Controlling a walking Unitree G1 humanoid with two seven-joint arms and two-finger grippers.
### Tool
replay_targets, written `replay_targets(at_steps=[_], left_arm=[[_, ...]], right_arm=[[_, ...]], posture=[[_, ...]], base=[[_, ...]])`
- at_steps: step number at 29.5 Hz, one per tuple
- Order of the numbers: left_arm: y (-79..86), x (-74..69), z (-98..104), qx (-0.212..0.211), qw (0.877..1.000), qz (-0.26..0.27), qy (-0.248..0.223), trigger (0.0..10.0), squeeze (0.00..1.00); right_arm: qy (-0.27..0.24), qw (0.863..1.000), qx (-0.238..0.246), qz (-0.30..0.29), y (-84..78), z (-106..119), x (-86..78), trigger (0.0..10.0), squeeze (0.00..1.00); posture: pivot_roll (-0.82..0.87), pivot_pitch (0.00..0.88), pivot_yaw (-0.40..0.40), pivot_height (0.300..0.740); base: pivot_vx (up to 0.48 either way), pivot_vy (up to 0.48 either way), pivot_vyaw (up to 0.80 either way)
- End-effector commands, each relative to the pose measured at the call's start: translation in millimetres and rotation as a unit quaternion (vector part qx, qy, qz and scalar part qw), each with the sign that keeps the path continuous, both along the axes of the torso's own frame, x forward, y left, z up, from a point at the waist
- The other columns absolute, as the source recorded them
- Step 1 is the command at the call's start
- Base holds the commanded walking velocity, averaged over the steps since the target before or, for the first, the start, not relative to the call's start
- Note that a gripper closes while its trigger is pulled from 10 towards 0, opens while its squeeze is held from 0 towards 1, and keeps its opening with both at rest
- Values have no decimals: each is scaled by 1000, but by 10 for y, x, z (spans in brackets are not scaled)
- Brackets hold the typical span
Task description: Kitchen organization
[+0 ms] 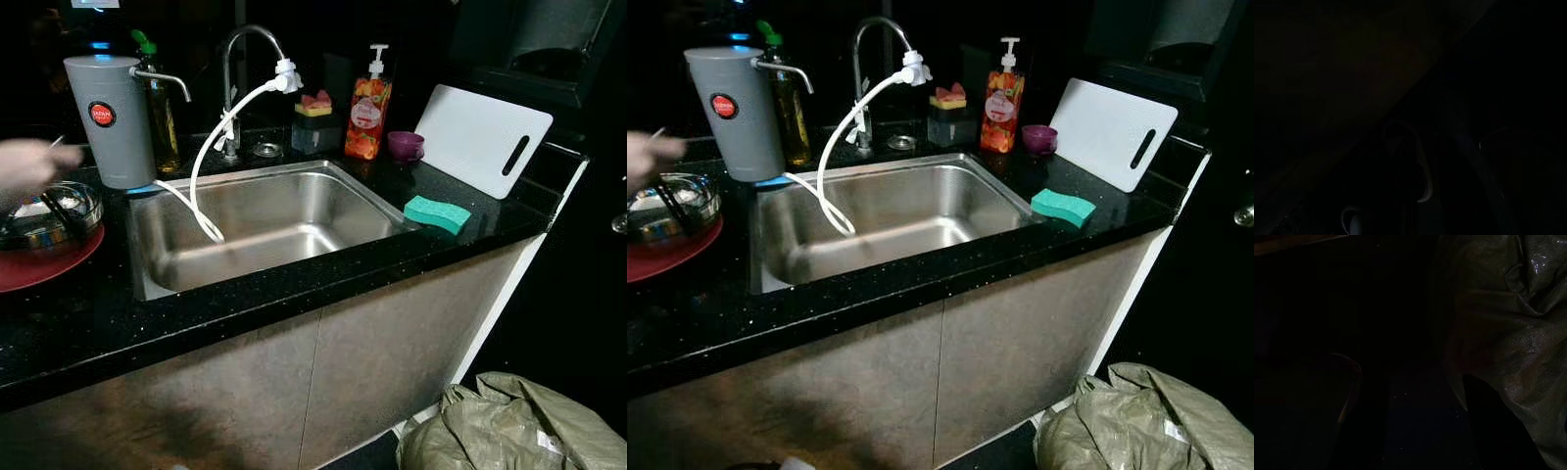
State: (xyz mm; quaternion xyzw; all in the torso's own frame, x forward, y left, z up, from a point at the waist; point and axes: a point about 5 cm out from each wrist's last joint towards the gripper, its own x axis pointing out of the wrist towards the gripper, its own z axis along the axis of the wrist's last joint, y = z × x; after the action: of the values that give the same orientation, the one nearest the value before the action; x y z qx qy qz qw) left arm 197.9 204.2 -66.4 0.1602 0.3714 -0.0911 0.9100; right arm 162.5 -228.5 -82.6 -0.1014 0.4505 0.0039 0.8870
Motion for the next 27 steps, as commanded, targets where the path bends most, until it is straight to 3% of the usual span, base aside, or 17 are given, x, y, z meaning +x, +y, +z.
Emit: replay_targets(at_steps=[1, 27], left_arm=[[-33, -43, -35, 0, 1000, -4, 12, 10000, 0], [-50, -44, -39, -2, 1000, -4, 13, 10000, 0]], right_arm=[[8, 1000, -2, -3, -17, -14, -36, 10000, 0], [8, 1000, 2, -5, 3, -22, -48, 10000, 0]], posture=[[-4, 71, -60, 740], [-8, 81, -58, 740]], base=[[0, 0, 0], [0, 0, 0]])
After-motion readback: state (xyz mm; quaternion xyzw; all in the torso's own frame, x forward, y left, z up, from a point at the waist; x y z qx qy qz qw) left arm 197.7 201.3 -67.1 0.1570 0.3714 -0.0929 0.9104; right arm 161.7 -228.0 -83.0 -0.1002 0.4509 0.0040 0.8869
